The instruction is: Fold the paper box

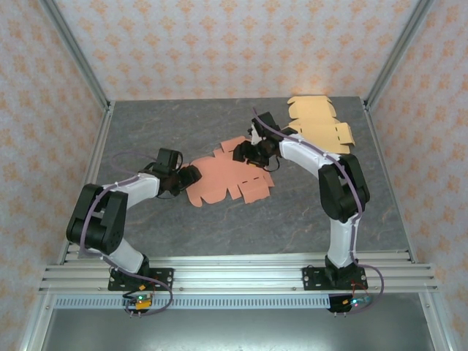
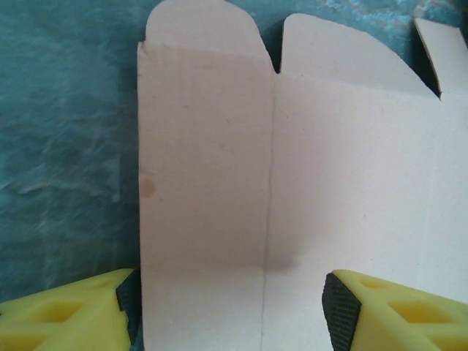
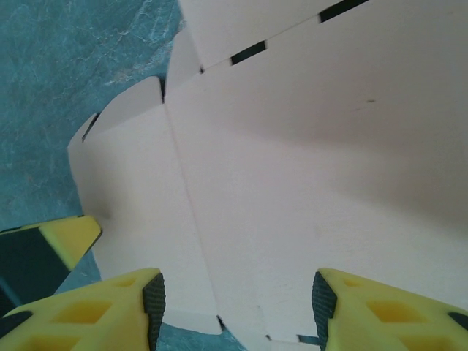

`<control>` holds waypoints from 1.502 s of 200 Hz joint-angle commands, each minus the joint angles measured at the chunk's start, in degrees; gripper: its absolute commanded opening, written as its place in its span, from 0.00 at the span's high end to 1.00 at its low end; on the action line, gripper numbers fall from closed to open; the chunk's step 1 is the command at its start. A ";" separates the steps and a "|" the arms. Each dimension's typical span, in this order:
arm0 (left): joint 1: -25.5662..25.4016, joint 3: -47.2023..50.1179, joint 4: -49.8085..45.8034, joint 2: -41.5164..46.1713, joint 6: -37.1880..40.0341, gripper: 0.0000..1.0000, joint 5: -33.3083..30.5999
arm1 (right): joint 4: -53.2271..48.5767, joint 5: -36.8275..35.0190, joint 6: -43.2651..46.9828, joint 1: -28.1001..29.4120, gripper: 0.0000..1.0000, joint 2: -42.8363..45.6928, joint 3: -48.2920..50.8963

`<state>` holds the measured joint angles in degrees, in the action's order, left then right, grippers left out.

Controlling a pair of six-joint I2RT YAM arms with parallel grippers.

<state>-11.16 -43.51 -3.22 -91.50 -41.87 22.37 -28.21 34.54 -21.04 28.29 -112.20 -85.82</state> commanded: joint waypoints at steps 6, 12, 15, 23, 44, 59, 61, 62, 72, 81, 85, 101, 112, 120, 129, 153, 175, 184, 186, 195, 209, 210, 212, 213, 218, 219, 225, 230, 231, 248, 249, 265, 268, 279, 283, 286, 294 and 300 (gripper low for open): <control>0.59 2.39 8.71 -2.16 1.27 0.31 3.01 | 2.68 0.93 -0.99 -0.25 0.43 2.21 1.37; 0.56 2.91 10.12 -2.16 1.18 0.31 3.16 | 3.10 0.92 -0.80 -0.25 0.43 2.12 1.67; 0.58 3.09 10.78 -2.18 1.10 0.31 3.24 | 3.22 0.81 -0.65 -0.26 0.43 1.94 1.89; 0.63 3.55 12.34 -2.06 0.73 0.33 3.53 | 3.45 -0.02 0.04 -0.26 0.43 1.81 2.43; 0.65 4.54 15.03 -0.25 -0.18 0.44 4.70 | 4.23 -2.13 0.98 -0.60 0.43 1.06 3.91; 0.63 5.03 15.33 1.55 0.39 0.53 4.79 | 4.94 -2.73 1.27 -1.02 0.43 0.39 4.45; 0.68 4.90 15.13 1.76 0.56 0.53 4.74 | 5.01 -2.75 1.26 -1.04 0.43 0.29 4.48; 0.65 4.91 15.02 1.81 0.65 0.53 4.72 | 5.09 -2.78 1.26 -1.04 0.43 0.30 4.50; 0.64 4.17 13.69 2.53 1.06 0.56 4.91 | 5.60 -3.07 1.26 -1.27 0.43 -0.01 4.63; 0.64 3.56 12.89 2.94 1.21 0.60 5.76 | 6.18 -3.03 0.83 -1.36 0.43 -0.36 4.73; 0.61 3.36 12.85 3.23 1.07 0.62 6.16 | 6.45 -2.95 0.55 -1.48 0.43 -0.44 4.74; 0.56 3.28 12.93 4.62 0.65 0.68 6.87 | 7.72 -1.84 -0.12 -1.56 0.44 -0.67 4.83; 0.59 3.09 12.20 5.56 0.94 0.73 6.73 | 8.07 -1.32 -0.23 -1.57 0.43 -0.63 4.78; 0.58 2.76 11.48 6.27 1.47 0.79 6.63 | 8.23 -1.39 -0.38 -1.57 0.44 -0.39 4.76; 0.58 2.40 10.99 7.05 1.93 0.87 6.95 | 8.65 -1.52 -0.77 -1.57 0.44 0.18 4.88; 0.61 1.22 10.66 9.10 2.68 1.00 8.73 | 10.59 -0.52 -2.47 -2.29 0.43 2.28 5.58; 0.58 -1.25 7.20 12.13 5.12 1.00 8.30 | 11.07 -0.44 -5.56 -3.51 0.44 5.04 5.16; 0.56 -2.47 5.37 13.60 6.14 1.00 7.50 | 11.20 -0.92 -7.92 -4.14 0.43 6.26 4.90; 0.60 -2.84 5.06 13.93 6.35 1.00 7.33 | 11.23 -0.96 -8.42 -4.33 0.42 6.59 4.81; 0.56 -4.30 3.76 15.39 7.74 1.00 6.93 | 11.32 -0.84 -10.40 -5.01 0.41 8.06 4.31; 0.51 -7.13 1.28 17.26 10.64 1.00 6.17 | 9.89 -2.56 -13.55 -5.83 0.36 10.14 2.50; 0.47 -7.35 1.11 17.42 10.78 1.00 6.14 | 9.77 -2.64 -13.75 -5.86 0.36 10.28 2.32; 0.51 -7.79 0.67 17.66 10.89 1.00 6.00 | 9.62 -2.82 -14.11 -5.92 0.35 10.54 1.97; 0.52 -8.11 0.41 17.84 11.70 1.00 5.92 | 9.51 -2.86 -14.25 -5.94 0.34 10.62 1.89; 0.40 -9.34 -0.64 18.48 13.65 1.00 5.45 | 8.95 -3.05 -15.29 -6.14 0.32 11.10 1.01; 0.37 -9.55 -0.95 18.61 14.00 1.00 5.38 | 8.86 -3.11 -15.50 -6.14 0.31 11.25 0.79; 0.13 -11.18 -2.59 19.38 15.83 1.00 4.55 | 8.14 -3.57 -16.82 -6.20 0.28 11.58 -0.59; -0.17 -12.70 -4.16 19.95 17.42 1.00 3.69 | 7.22 -3.70 -17.59 -6.19 0.27 11.66 -2.04; -0.22 -12.94 -4.55 20.04 17.86 1.00 3.49 | 7.08 -3.65 -17.83 -6.17 0.26 11.61 -2.36; -2.41 -18.72 -11.04 20.92 27.13 1.00 1.28 | 2.55 -3.41 -21.96 -5.98 0.23 9.72 -8.68; -2.62 -19.25 -11.51 20.92 27.73 1.00 0.84 | 2.32 -3.42 -22.26 -5.97 0.23 9.59 -9.06; -6.95 -24.48 -17.32 20.93 38.45 1.00 -5.33 | -0.87 -2.46 -27.45 -5.80 0.21 7.24 -14.27; -7.73 -25.05 -17.86 20.93 40.19 1.00 -6.09 | -1.86 -2.61 -28.67 -5.79 0.20 6.82 -15.15; -9.85 -26.86 -19.45 20.76 44.88 1.00 -7.61 | -5.84 -3.43 -33.03 -5.87 0.18 5.21 -18.59; -10.47 -27.17 -19.73 20.75 46.24 1.00 -7.74 | -7.67 -3.99 -34.44 -5.74 0.17 4.62 -19.83; -10.79 -27.24 -19.72 20.75 47.02 1.00 -7.94 | -9.18 -4.34 -35.41 -5.64 0.16 4.12 -20.71; -11.68 -27.06 -19.55 20.85 48.97 1.00 -8.63 | -12.81 -4.41 -36.57 -5.62 0.12 2.99 -23.58; -12.21 -26.62 -19.23 20.91 50.30 1.00 -9.62 | -14.47 -3.60 -36.55 -5.58 0.09 2.33 -25.20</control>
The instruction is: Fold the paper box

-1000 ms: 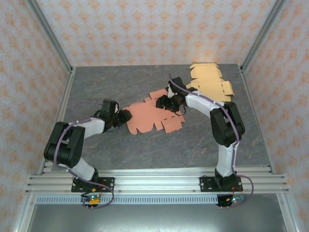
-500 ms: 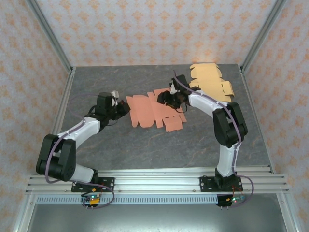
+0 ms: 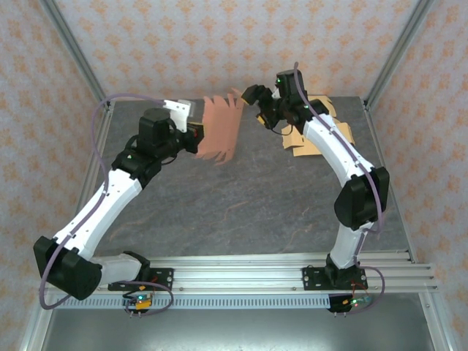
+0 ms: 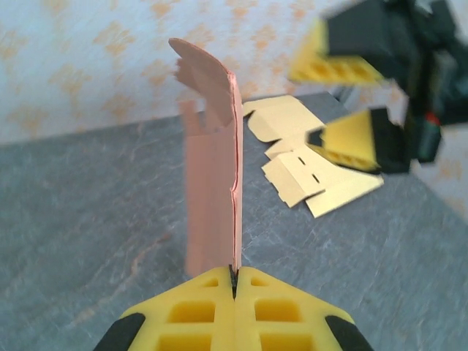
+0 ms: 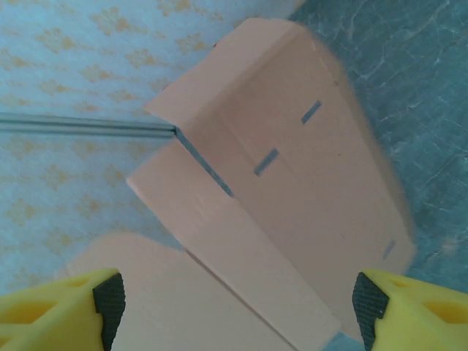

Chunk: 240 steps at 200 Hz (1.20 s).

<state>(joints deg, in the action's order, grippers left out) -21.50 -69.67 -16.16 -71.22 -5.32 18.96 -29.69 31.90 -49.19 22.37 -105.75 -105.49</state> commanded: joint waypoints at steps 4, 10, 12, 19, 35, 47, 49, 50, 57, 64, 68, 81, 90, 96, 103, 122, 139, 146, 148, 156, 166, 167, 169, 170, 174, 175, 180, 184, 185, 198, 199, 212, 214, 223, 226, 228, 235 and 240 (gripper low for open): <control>-2.42 -0.07 -6.09 0.72 14.55 1.00 -7.13 | -13.93 -0.49 -8.45 0.42 0.08 -4.33 -6.46; -3.17 0.54 -5.75 0.88 15.62 1.00 -8.74 | -15.04 0.06 -8.95 0.42 0.07 -4.57 -7.34; -3.43 0.69 -5.60 0.97 16.03 1.00 -9.24 | -15.46 0.24 -9.16 0.44 0.06 -4.55 -7.53; -4.46 1.61 -5.15 1.36 17.58 1.00 -10.65 | -16.10 1.00 -9.83 0.41 0.06 -4.57 -7.66; -6.49 3.45 -3.94 1.79 21.27 1.00 -14.08 | -17.95 2.83 -11.77 0.50 0.04 -4.87 -7.49; -7.91 4.33 -3.43 1.51 23.63 1.00 -16.49 | -19.21 3.95 -11.71 1.00 0.04 -5.40 -7.66; -8.09 4.49 -3.35 1.45 23.96 1.00 -16.78 | -19.47 3.96 -11.72 1.18 0.04 -5.42 -7.63; -8.19 4.60 -3.26 1.40 24.09 1.00 -16.95 | -19.67 3.91 -11.76 1.27 0.04 -5.51 -7.63; -8.98 5.16 -2.78 1.34 25.10 1.00 -18.08 | -20.66 3.69 -12.19 1.69 0.04 -5.63 -7.59; -9.84 5.78 -2.18 1.34 25.87 1.00 -18.87 | -20.92 3.50 -12.93 2.09 0.03 -5.67 -7.02; -10.28 6.20 -1.78 1.40 26.23 1.00 -19.29 | -20.90 3.52 -13.54 2.31 0.03 -5.66 -6.67; -11.85 8.02 -0.13 1.73 27.57 1.00 -20.56 | -20.42 4.53 -14.91 2.42 0.03 -5.73 -5.65; -12.78 9.39 1.04 1.87 28.43 1.00 -21.57 | -19.61 5.34 -15.43 2.44 0.03 -5.75 -4.77; -13.22 9.89 1.36 1.94 29.03 1.00 -22.20 | -19.54 5.40 -15.87 2.46 0.03 -5.78 -4.34; -13.90 10.36 1.48 1.92 29.50 1.00 -22.96 | -19.53 5.61 -16.09 2.49 0.03 -6.02 -4.05; -15.45 11.22 1.72 1.92 30.36 1.00 -24.47 | -19.44 7.14 -16.54 2.97 0.04 -7.05 -3.84; -15.68 11.98 2.53 1.97 29.89 1.00 -25.07 | -19.14 9.75 -17.59 3.96 0.07 -7.87 -3.77; -15.68 12.19 3.03 2.13 29.61 1.00 -25.47 | -18.94 10.52 -18.57 4.47 0.11 -8.02 -3.36; -15.68 12.26 3.06 2.16 29.59 1.00 -25.53 | -18.74 10.81 -18.84 4.58 0.12 -7.94 -3.11; -15.68 12.24 3.24 2.31 29.43 1.00 -25.59 | -17.13 11.24 -19.94 5.25 0.18 -7.69 -2.03; -15.68 12.12 3.24 2.36 29.07 1.00 -25.19 | -15.66 11.28 -20.84 6.11 0.29 -7.42 -0.89; -15.68 12.11 3.24 2.38 29.02 1.00 -25.11 | -15.57 11.31 -20.90 6.15 0.30 -7.43 -0.79; -15.73 12.19 3.29 2.33 29.04 1.00 -24.98 | -15.46 11.29 -20.98 6.25 0.32 -7.44 -0.66; -15.70 12.23 3.31 2.37 29.00 1.00 -24.91 | -15.34 11.27 -21.01 6.31 0.33 -7.45 -0.63; -15.68 12.34 3.47 2.28 28.98 1.00 -24.62 | -15.14 11.40 -21.12 6.53 0.37 -7.49 -0.43; -15.68 12.35 3.53 2.26 28.93 1.00 -24.56 | -15.14 11.46 -21.12 6.58 0.38 -7.51 -0.38; -15.68 12.58 3.80 2.10 28.81 1.00 -24.50 | -14.88 11.77 -21.08 6.79 0.43 -7.77 -0.33; -15.68 12.74 3.85 2.00 28.77 1.00 -24.45 | -14.75 12.10 -21.07 6.93 0.47 -7.95 -0.27; -15.68 12.73 3.81 1.98 28.73 1.00 -24.43 | -14.72 12.20 -21.05 6.91 0.48 -8.00 -0.26; -15.73 12.44 3.36 1.23 28.25 1.00 -24.45 | -14.61 12.43 -20.86 6.98 0.50 -8.18 -0.36; -15.70 12.44 3.35 1.25 28.26 1.00 -24.43 | -14.56 12.41 -20.86 6.98 0.50 -8.21 -0.35; -15.75 12.80 3.79 1.17 27.45 1.00 -24.48 | -14.26 11.98 -20.61 7.01 0.57 -7.77 -0.24; -15.76 12.96 3.95 1.26 27.33 1.00 -24.49 | -14.37 11.85 -20.60 6.99 0.58 -7.67 -0.13; -15.77 13.79 5.03 1.51 27.21 1.00 -24.46 | -14.64 11.54 -20.23 7.01 0.58 -7.28 0.16; -15.77 14.03 5.44 1.55 27.17 1.00 -24.37 | -14.62 11.52 -20.10 6.99 0.58 -7.12 0.24; -15.77 14.10 5.66 1.60 27.15 1.00 -24.38 | -14.70 11.52 -20.04 6.92 0.58 -7.06 0.26; -15.73 14.54 6.05 1.61 27.31 1.00 -24.35 | -15.18 11.10 -19.58 6.95 0.58 -6.81 0.59; -15.77 14.52 6.00 1.53 27.30 1.00 -24.52 | -15.15 11.05 -19.47 6.90 0.59 -6.73 0.89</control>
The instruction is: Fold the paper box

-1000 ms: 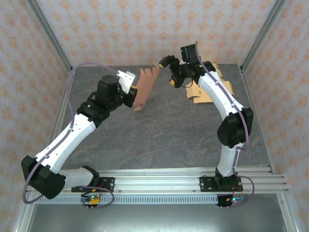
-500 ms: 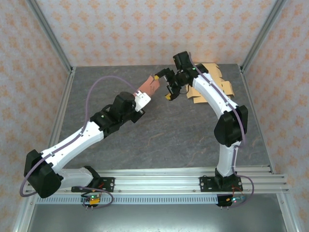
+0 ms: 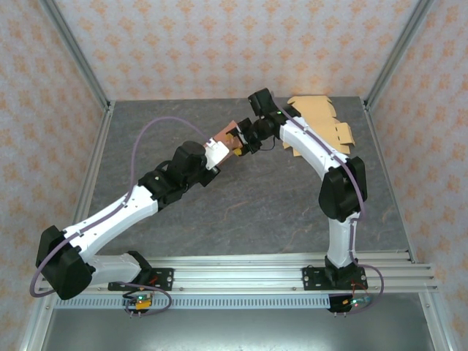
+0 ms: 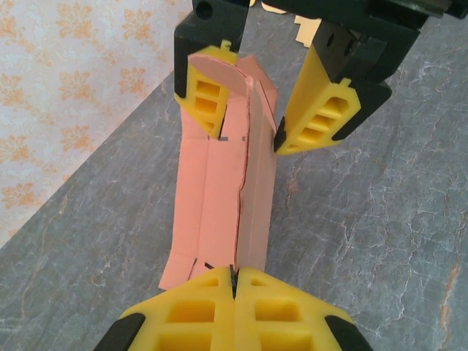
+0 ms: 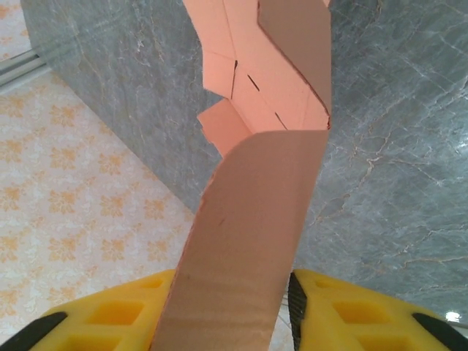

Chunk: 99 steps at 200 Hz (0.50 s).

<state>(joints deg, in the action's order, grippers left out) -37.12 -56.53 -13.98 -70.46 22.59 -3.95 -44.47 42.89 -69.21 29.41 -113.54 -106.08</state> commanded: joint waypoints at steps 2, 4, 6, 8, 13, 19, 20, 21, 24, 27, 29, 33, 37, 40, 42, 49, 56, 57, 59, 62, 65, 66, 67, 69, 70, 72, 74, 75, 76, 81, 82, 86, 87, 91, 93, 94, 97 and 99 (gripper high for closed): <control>-0.14 1.30 3.75 0.74 -0.55 1.00 -1.71 | -0.32 0.01 0.61 -0.14 0.60 1.04 1.60; -0.14 1.18 3.55 0.64 -0.60 1.00 -1.75 | -0.30 -0.04 0.64 -0.14 0.61 1.12 1.74; -0.14 1.10 3.46 0.62 -0.61 1.00 -1.90 | -0.34 -0.08 0.65 -0.10 0.62 1.12 1.88; -0.14 0.90 3.17 0.48 -0.62 1.00 -1.98 | -0.29 -0.09 0.63 -0.09 0.65 1.12 1.99; -0.14 0.60 2.69 0.37 -0.70 1.00 -2.08 | -0.02 -0.05 0.65 -0.18 0.71 1.28 2.33; -0.10 0.52 2.39 0.31 -1.00 1.00 -2.16 | 0.29 0.07 0.73 -0.12 0.77 1.29 2.85; -0.12 0.53 2.38 0.31 -1.03 1.00 -2.14 | 0.41 0.08 0.78 -0.13 0.77 1.29 2.92; -0.13 0.54 2.38 0.32 -1.04 1.00 -2.13 | 0.42 0.08 0.81 -0.14 0.77 1.25 2.95; -0.14 0.51 2.29 0.36 -1.25 1.00 -2.13 | 0.43 0.15 0.95 -0.18 0.80 1.15 3.16; -0.14 0.61 2.29 0.40 -1.46 1.00 -2.23 | 0.46 0.16 1.21 -0.21 0.83 1.09 3.31; -0.14 0.63 2.33 0.47 -1.60 1.00 -2.32 | 0.42 0.17 1.36 -0.22 0.84 1.05 3.40; -0.14 0.75 2.31 0.55 -2.04 1.00 -2.45 | 0.33 0.09 1.71 -0.21 0.92 0.97 3.49; -0.14 0.77 2.10 0.62 -2.50 1.00 -2.75 | 0.37 0.21 2.24 -0.15 0.94 0.91 3.62; -0.14 0.65 1.71 0.74 -2.85 1.00 -2.98 | 0.56 0.31 2.55 -0.19 0.94 0.81 3.66; -0.14 0.55 1.42 0.82 -3.15 0.98 -3.13 | 0.75 0.43 2.80 -0.22 0.95 0.78 3.68; -0.14 0.17 0.39 1.29 -4.17 0.86 -3.51 | 0.99 0.63 3.76 -0.16 0.96 0.72 3.56; -0.12 0.22 -0.27 2.28 -5.49 0.73 -4.06 | 0.89 0.40 4.67 -0.30 0.96 0.78 3.44; -0.13 0.25 -0.31 2.49 -5.73 0.70 -4.14 | 0.88 0.37 4.77 -0.31 0.96 0.78 3.43; -0.14 0.34 -0.40 2.84 -6.16 0.64 -4.23 | 1.05 0.35 4.98 -0.31 0.96 0.84 3.47; -0.14 0.58 -0.33 3.60 -6.84 0.57 -4.47 | 1.35 0.30 5.46 -0.39 0.97 0.96 3.52; -0.14 0.99 -0.14 4.45 -7.47 0.53 -4.67 | 1.74 0.29 6.13 -0.40 0.97 1.11 3.59; -0.14 1.12 -0.07 4.72 -7.69 0.52 -4.71 | 1.88 0.27 6.38 -0.40 0.97 1.12 3.64; -0.14 1.32 0.01 5.07 -7.98 0.51 -4.82 | 2.03 0.27 6.60 -0.45 0.97 1.21 3.71; -0.05 1.68 0.20 5.66 -8.48 0.50 -4.90 | 2.37 0.28 7.15 -0.48 0.97 1.32 3.83; -0.05 1.86 0.32 5.93 -8.72 0.49 -5.01 | 2.55 0.27 7.42 -0.44 0.97 1.35 3.89; -0.05 2.22 0.54 6.73 -9.15 0.48 -5.30 | 2.90 0.26 8.01 -0.55 0.98 1.45 4.05; -0.05 2.63 0.95 7.22 -9.71 0.46 -5.57 | 3.09 0.26 8.63 -0.57 0.98 1.60 4.22; -0.10 2.82 1.05 7.64 -10.00 0.45 -5.74 | 3.30 0.30 8.95 -0.58 0.98 1.63 4.35; -0.03 3.05 1.18 7.98 -10.23 0.44 -5.99 | 3.54 0.28 9.33 -0.62 0.98 1.68 4.42; 0.10 4.14 2.12 9.55 -11.78 0.35 -7.16 | 4.47 0.26 11.21 -0.73 0.99 2.03 5.05; 0.20 4.32 2.34 9.81 -12.09 0.34 -7.32 | 4.65 0.30 11.65 -0.74 1.00 2.06 5.12; 0.53 5.14 3.08 11.11 -13.32 0.29 -8.17 | 5.30 0.41 13.55 -0.78 1.00 2.36 5.66; 0.68 5.31 3.26 11.52 -13.65 0.28 -8.35 | 5.37 0.47 14.09 -0.77 1.00 2.45 5.77; 1.42 6.04 3.71 12.71 -15.03 0.23 -8.69 | 6.36 0.85 16.44 -0.90 1.00 2.71 6.30; 1.90 6.34 3.76 13.26 -15.67 0.22 -8.68 | 6.56 0.98 17.65 -0.93 1.00 2.93 6.65; 2.11 6.47 3.82 13.51 -16.14 0.22 -8.65 | 6.79 1.10 18.25 -0.93 1.00 3.04 6.80; 3.15 6.78 3.85 14.34 -17.48 0.21 -8.36 | 7.27 1.35 20.09 -1.01 1.00 3.35 7.26; 3.89 6.96 3.76 14.81 -18.39 0.21 -7.99 | 7.90 1.28 21.22 -1.01 1.00 3.59 7.68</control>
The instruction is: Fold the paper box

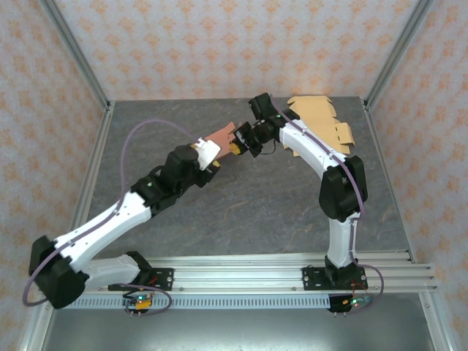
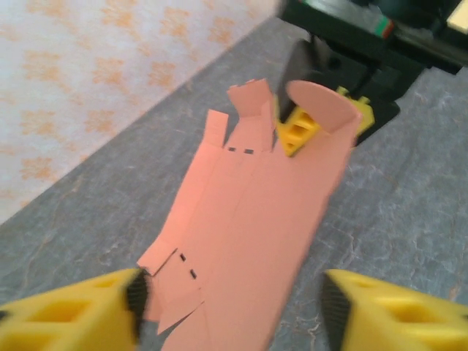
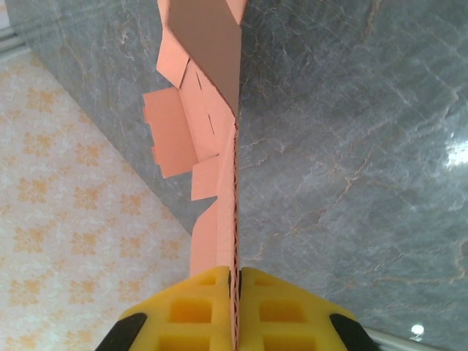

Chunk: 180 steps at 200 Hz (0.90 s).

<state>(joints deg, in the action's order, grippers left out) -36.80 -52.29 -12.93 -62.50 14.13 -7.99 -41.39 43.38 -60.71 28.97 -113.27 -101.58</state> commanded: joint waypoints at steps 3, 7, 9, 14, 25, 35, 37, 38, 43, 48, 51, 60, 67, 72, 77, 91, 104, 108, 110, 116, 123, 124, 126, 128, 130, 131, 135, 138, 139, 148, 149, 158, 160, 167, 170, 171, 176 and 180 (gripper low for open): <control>4.89 2.87 2.37 7.47 -11.56 0.21 -3.23 | 5.46 0.66 14.13 -0.54 1.00 3.98 3.92; 6.83 2.93 1.84 8.08 -13.86 0.20 -2.34 | 7.04 0.53 15.50 -0.58 1.00 4.99 5.42; 7.71 2.91 1.48 8.33 -14.96 0.20 -1.91 | 8.13 0.52 16.05 -0.63 1.00 5.52 6.35; 10.50 2.81 0.54 8.65 -18.38 0.19 -0.47 | 11.42 0.77 17.13 -0.63 1.00 7.06 8.73; 16.08 2.43 -2.07 8.35 -24.30 0.19 2.78 | 19.14 0.92 19.21 -0.76 1.00 10.41 14.51; 19.56 2.45 -3.73 7.49 -28.53 0.19 3.62 | 23.15 0.54 21.92 -0.90 1.00 12.51 18.02; 20.23 2.50 -4.00 7.26 -29.20 0.19 3.78 | 23.71 0.41 22.47 -0.93 1.00 12.85 18.55; 20.51 2.52 -4.06 7.15 -29.66 0.19 3.86 | 23.98 0.31 22.78 -0.89 1.00 13.05 18.80; 22.04 2.48 -4.56 6.54 -31.65 0.17 4.45 | 25.01 0.06 24.22 -1.02 1.00 13.85 20.07; 23.75 2.54 -5.05 5.79 -33.57 0.16 5.59 | 26.32 -0.12 25.33 -1.16 1.00 14.58 21.32; 24.80 2.50 -5.25 5.23 -34.89 0.16 7.03 | 27.16 -0.08 25.92 -1.26 1.00 15.00 21.99; 27.74 2.36 -5.79 2.90 -38.90 0.16 12.19 | 30.96 0.38 27.56 -1.58 1.00 16.33 25.29; 30.17 2.40 -5.79 0.64 -42.44 0.16 16.18 | 34.18 0.71 28.22 -1.84 1.00 17.22 27.71; 31.58 2.73 -5.38 -0.98 -44.29 0.16 18.95 | 36.38 1.23 28.48 -2.00 1.00 17.67 29.47; 32.64 3.21 -4.61 -2.91 -47.21 0.16 21.42 | 38.74 2.03 28.51 -2.15 1.00 17.97 31.05; 34.10 4.82 -1.80 -7.58 -52.05 0.14 26.66 | 44.62 3.44 28.06 -2.51 1.00 18.73 34.80; 34.26 6.39 2.42 -10.77 -55.77 0.09 31.20 | 48.16 3.17 27.93 -2.49 1.00 19.44 37.44; 34.25 7.25 4.40 -11.45 -57.07 0.08 32.60 | 48.82 3.05 27.90 -2.46 1.00 19.62 38.03; 34.25 7.81 5.68 -11.67 -57.69 0.07 33.13 | 49.13 2.97 27.90 -2.48 1.00 19.72 38.25; 34.25 9.34 9.41 -12.29 -59.88 0.07 34.85 | 49.78 2.94 27.87 -2.43 1.00 19.80 38.86; 34.25 10.61 12.44 -13.22 -61.69 0.06 35.99 | 50.72 3.07 27.92 -2.47 1.00 19.94 39.59; 34.25 10.71 12.73 -13.37 -61.90 0.06 36.09 | 50.84 3.05 27.88 -2.45 1.00 19.98 39.65; 34.25 10.89 13.30 -13.64 -62.31 0.06 36.33 | 51.05 3.10 27.91 -2.50 1.00 20.01 39.85; 34.25 11.01 13.64 -13.93 -62.47 0.06 36.50 | 51.23 3.03 27.90 -2.49 1.00 20.09 39.92; 34.25 11.06 13.94 -14.26 -62.60 0.06 36.78 | 51.38 3.07 27.94 -2.40 1.00 20.10 40.02; 34.25 11.02 14.09 -14.47 -62.67 0.06 36.93 | 51.39 3.05 27.93 -2.46 1.00 20.11 40.08; 34.25 10.93 14.39 -15.06 -62.68 0.07 37.36 | 51.64 2.95 27.96 -2.45 1.00 20.14 40.26; 34.25 10.76 14.58 -15.55 -62.66 0.07 37.63 | 51.72 2.92 27.97 -2.45 1.00 20.14 40.38; 34.25 10.70 14.63 -15.73 -62.65 0.07 37.71 | 51.74 2.93 27.99 -2.48 1.00 20.17 40.44; 34.20 10.18 14.68 -16.71 -62.05 0.09 38.04 | 52.03 3.05 28.05 -2.46 1.00 20.20 40.50; 34.22 10.19 14.72 -16.79 -61.95 0.09 38.05 | 52.07 3.08 28.08 -2.44 1.00 20.20 40.45; 34.25 10.09 15.43 -17.49 -61.25 0.10 38.09 | 52.03 3.31 28.24 -2.36 1.00 20.21 40.41; 34.25 10.04 15.47 -17.66 -61.04 0.10 37.99 | 52.02 3.36 28.31 -2.41 1.00 20.20 40.41; 34.25 9.68 15.25 -18.40 -60.11 0.11 37.44 | 52.02 3.43 28.51 -2.43 1.00 20.35 40.43; 34.25 9.48 15.11 -18.78 -59.67 0.11 37.22 | 52.04 3.58 28.63 -2.43 1.00 20.37 40.49; 34.25 9.44 15.07 -19.01 -59.58 0.11 37.20 | 52.12 3.61 28.68 -2.43 1.00 20.33 40.49; 34.33 9.07 15.04 -19.94 -58.88 0.12 37.16 | 52.10 3.66 28.83 -2.40 1.00 20.28 40.50; 34.38 8.77 15.21 -20.82 -58.47 0.12 37.27 | 52.03 3.63 28.88 -2.47 1.00 20.25 40.54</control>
<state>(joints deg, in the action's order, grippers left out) -2.52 -41.21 -1.89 -80.79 -44.82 27.29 5.98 45.50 -33.93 26.52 -95.11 -61.08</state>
